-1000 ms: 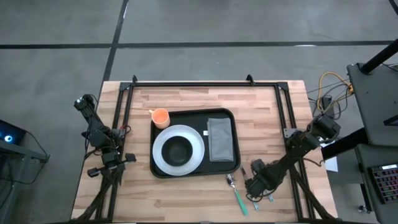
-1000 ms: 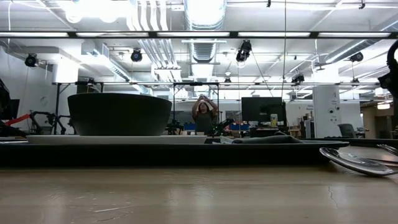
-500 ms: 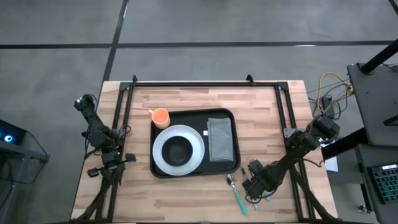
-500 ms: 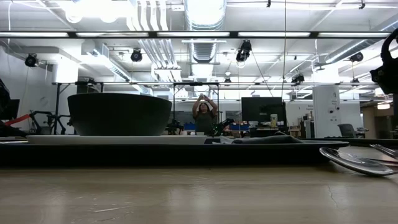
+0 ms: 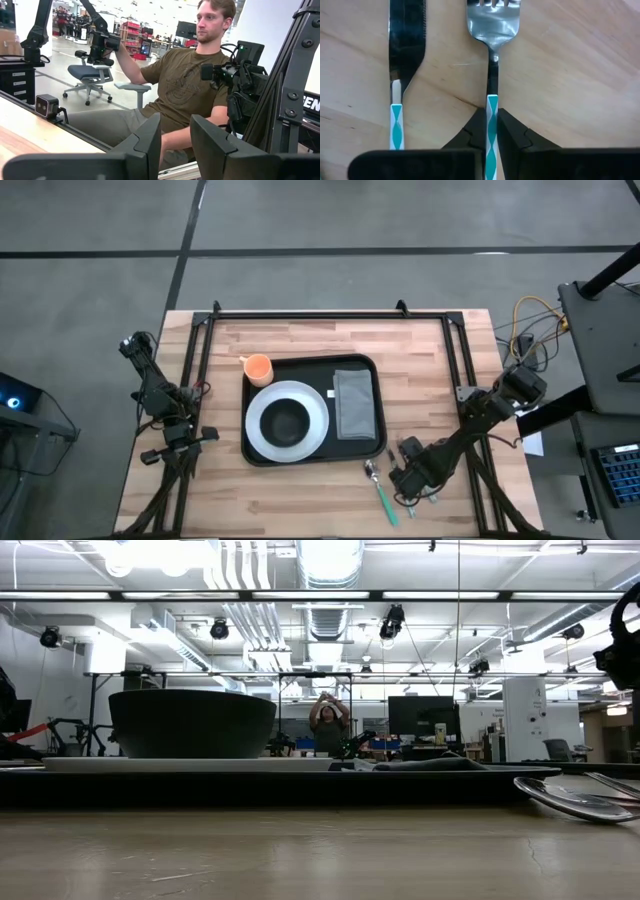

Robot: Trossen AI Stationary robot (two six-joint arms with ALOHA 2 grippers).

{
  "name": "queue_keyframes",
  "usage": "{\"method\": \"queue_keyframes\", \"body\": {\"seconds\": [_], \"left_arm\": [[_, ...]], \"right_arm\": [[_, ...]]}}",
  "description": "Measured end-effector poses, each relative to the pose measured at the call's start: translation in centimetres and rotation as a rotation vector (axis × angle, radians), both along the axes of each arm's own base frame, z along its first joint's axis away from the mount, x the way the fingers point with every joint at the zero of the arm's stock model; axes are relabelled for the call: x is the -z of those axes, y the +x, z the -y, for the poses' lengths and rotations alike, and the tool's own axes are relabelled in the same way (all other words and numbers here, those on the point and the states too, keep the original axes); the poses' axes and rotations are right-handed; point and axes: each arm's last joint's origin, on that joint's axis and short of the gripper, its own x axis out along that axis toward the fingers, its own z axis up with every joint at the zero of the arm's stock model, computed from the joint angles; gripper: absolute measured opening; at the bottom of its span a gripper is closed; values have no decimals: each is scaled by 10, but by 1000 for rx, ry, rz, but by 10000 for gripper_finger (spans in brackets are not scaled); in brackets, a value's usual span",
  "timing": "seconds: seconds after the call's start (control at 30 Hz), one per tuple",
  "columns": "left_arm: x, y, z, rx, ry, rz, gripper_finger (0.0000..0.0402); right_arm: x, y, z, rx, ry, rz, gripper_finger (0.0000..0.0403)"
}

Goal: Set up tray
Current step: Put the green fork on the gray table napkin

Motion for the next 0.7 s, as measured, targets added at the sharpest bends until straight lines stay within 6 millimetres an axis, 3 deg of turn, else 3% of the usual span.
{"method": "queue_keyframes", "body": {"seconds": [0.47, 0.7], "left_arm": [[0, 0, 0, 0, 0, 0, 85], [0, 0, 0, 0, 0, 0, 85]], "right_arm": [[-34, 0, 5, 103, -116, -9, 14], [-37, 13, 22, 95, -129, -24, 13]]}}
